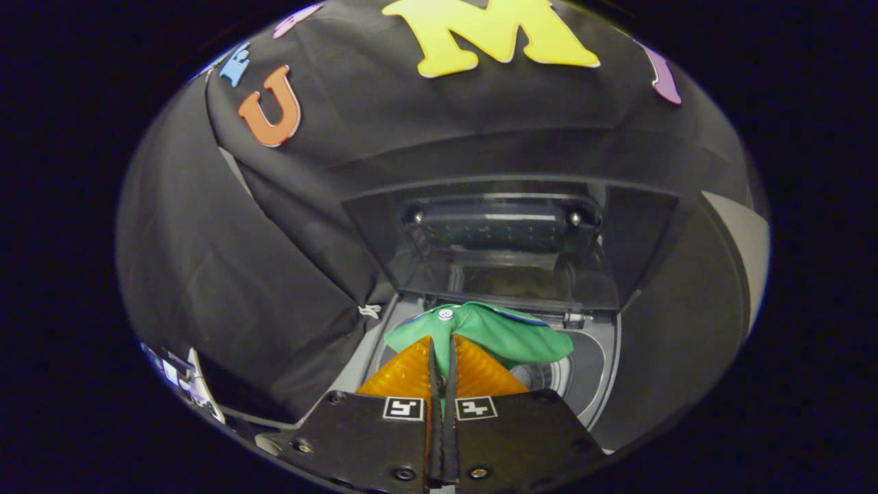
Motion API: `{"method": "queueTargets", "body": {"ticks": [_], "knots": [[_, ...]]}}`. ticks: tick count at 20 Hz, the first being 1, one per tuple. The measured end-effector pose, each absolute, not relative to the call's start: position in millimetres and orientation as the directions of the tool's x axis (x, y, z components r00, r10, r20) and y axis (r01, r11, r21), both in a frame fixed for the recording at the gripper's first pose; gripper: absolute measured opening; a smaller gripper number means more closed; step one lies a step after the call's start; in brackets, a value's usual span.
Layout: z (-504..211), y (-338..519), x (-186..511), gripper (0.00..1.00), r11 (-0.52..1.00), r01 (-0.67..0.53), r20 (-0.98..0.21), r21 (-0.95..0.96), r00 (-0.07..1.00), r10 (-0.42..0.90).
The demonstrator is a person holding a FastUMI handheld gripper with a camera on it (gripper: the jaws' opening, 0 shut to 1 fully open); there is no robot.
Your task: Put the clothes into the washing machine and then close the washing machine lid.
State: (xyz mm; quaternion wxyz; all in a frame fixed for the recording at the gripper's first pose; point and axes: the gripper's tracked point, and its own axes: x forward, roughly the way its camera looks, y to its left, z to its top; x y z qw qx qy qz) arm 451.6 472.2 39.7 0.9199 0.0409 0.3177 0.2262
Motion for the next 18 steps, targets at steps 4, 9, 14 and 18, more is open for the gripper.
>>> {"method": "queueTargets", "body": {"ticks": [4, 9, 14, 18], "knots": [[-3, 463, 465, 0.04, 0.922, -0.334, -0.623, 0.194, 0.684, 0.379], [-40, 452, 462, 0.04, 0.947, -0.273, -0.681, 0.171, 0.662, 0.314], [-57, 442, 457, 0.06, 0.959, -0.203, -0.716, 0.196, 0.639, 0.282], [-55, 438, 453, 0.1, 0.958, -0.196, -0.713, 0.207, 0.641, 0.285]]}}
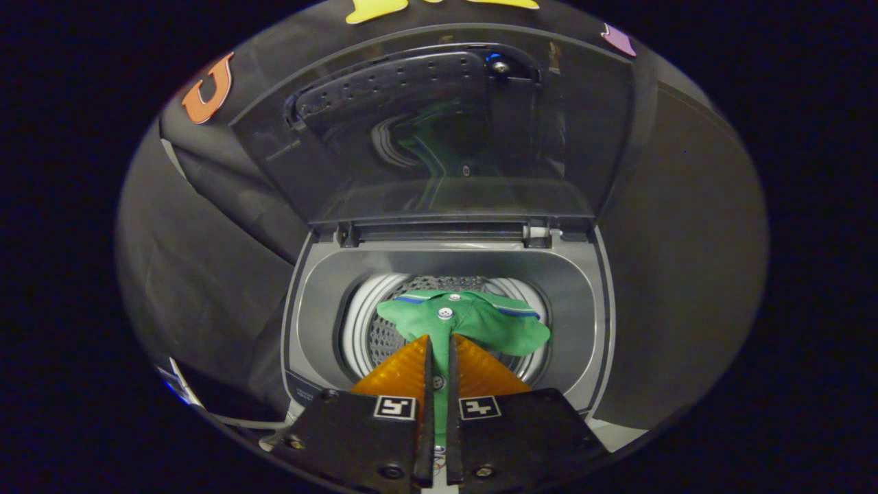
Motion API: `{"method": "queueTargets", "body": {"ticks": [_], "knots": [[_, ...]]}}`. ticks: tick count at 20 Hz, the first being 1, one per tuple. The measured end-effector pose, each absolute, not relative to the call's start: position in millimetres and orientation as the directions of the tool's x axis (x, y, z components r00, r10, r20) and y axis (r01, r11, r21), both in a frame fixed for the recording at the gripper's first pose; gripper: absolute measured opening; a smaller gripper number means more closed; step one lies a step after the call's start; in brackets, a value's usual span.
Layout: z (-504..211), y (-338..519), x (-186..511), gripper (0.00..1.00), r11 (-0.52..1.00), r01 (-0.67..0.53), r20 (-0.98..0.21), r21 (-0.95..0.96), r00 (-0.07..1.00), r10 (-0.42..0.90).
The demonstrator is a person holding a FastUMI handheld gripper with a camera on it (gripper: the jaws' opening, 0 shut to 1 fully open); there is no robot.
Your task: Put the clothes into the washing machine and then close the washing machine lid.
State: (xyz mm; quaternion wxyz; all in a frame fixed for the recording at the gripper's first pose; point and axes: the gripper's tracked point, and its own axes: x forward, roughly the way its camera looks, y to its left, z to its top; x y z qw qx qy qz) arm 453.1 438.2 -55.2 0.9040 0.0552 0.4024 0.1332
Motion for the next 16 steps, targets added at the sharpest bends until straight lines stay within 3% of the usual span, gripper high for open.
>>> {"method": "queueTargets", "body": {"ticks": [2, 7, 16], "knots": [[-55, 437, 448, 0.23, 0.959, -0.207, -0.708, 0.194, 0.647, 0.283], [-55, 430, 435, 0.81, 0.966, -0.2, -0.696, 0.162, 0.671, 0.255], [-29, 418, 427, 0.8, 0.967, -0.203, -0.64, 0.155, 0.725, 0.255]]}}
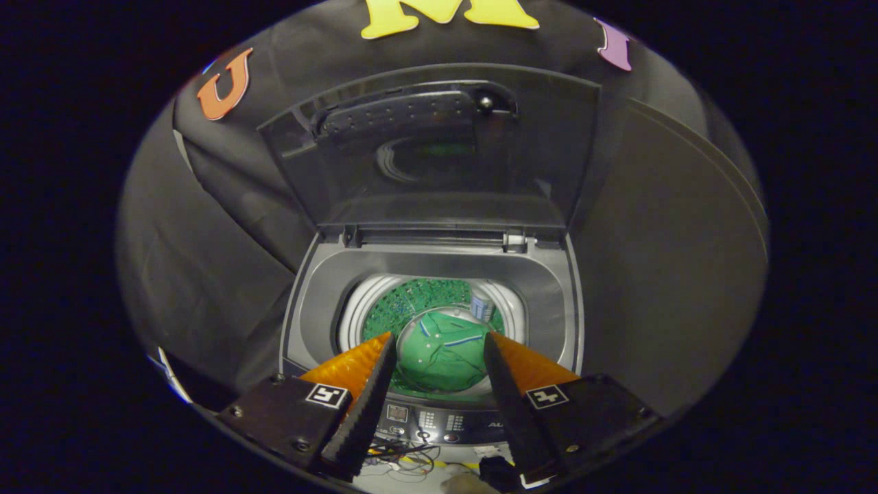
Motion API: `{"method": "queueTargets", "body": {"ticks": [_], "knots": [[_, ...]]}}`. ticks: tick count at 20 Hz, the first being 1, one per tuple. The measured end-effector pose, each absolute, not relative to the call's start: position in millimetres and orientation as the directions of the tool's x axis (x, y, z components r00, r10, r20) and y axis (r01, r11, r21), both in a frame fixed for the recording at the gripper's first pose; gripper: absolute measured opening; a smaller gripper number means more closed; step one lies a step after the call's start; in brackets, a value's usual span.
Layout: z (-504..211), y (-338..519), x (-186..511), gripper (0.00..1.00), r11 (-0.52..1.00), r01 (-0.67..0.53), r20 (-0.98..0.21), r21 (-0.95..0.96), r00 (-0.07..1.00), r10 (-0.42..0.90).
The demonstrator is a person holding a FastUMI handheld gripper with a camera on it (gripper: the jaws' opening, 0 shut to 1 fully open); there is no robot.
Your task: Put the clothes into the washing machine and then close the washing machine lid.
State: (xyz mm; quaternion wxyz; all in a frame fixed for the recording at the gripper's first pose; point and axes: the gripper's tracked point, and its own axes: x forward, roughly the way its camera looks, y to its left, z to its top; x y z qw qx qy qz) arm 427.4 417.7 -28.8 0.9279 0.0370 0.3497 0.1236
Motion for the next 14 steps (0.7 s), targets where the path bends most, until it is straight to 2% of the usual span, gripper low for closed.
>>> {"method": "queueTargets", "body": {"ticks": [14], "knots": [[75, 411, 442, 0.8, 0.968, -0.243, -0.448, 0.056, 0.861, 0.242]]}}
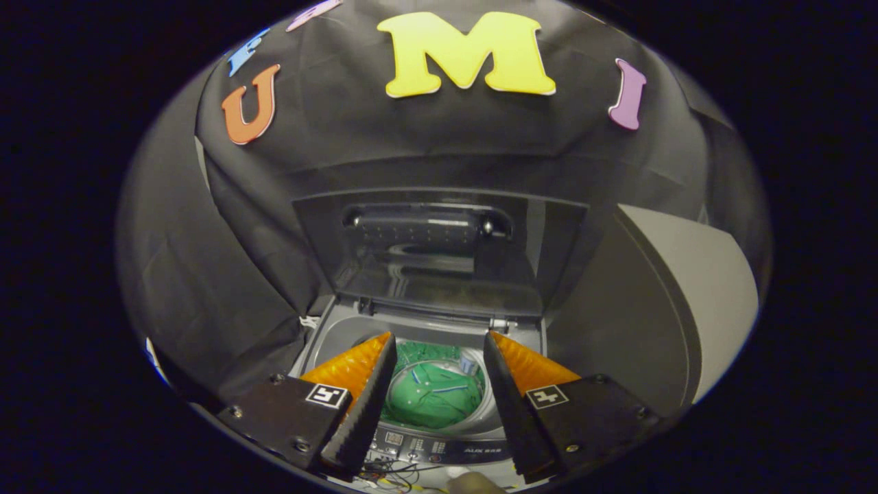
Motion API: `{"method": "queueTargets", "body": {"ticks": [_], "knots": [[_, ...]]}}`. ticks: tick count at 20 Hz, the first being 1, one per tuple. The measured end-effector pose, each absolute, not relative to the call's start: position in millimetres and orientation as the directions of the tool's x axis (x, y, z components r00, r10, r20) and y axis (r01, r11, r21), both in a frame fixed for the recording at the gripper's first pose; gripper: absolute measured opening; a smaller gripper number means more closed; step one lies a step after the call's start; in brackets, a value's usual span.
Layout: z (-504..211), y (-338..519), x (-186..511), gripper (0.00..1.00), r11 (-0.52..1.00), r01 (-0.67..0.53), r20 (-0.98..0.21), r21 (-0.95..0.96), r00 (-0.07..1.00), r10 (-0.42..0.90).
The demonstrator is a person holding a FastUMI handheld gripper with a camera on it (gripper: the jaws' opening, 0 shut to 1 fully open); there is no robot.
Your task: Put the clothes into the washing machine and then close the washing machine lid.
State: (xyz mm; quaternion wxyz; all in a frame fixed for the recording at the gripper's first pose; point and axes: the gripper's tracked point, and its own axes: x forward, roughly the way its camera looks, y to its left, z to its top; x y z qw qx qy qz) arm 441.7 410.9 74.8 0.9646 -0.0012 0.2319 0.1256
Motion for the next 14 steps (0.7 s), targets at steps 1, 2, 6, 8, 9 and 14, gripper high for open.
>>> {"method": "queueTargets", "body": {"ticks": [1, 2, 6, 8, 9, 14], "knots": [[80, 412, 444, 0.8, 0.969, -0.243, -0.437, 0.049, 0.867, 0.239], [86, 412, 447, 0.8, 0.969, -0.242, -0.43, 0.045, 0.871, 0.238], [105, 420, 458, 0.8, 0.968, -0.245, -0.407, 0.054, 0.88, 0.245], [115, 426, 467, 0.8, 0.966, -0.249, -0.39, 0.063, 0.885, 0.254], [121, 430, 471, 0.8, 0.965, -0.253, -0.383, 0.065, 0.887, 0.258], [154, 440, 499, 0.8, 0.967, -0.243, -0.349, 0.074, 0.902, 0.254]]}}
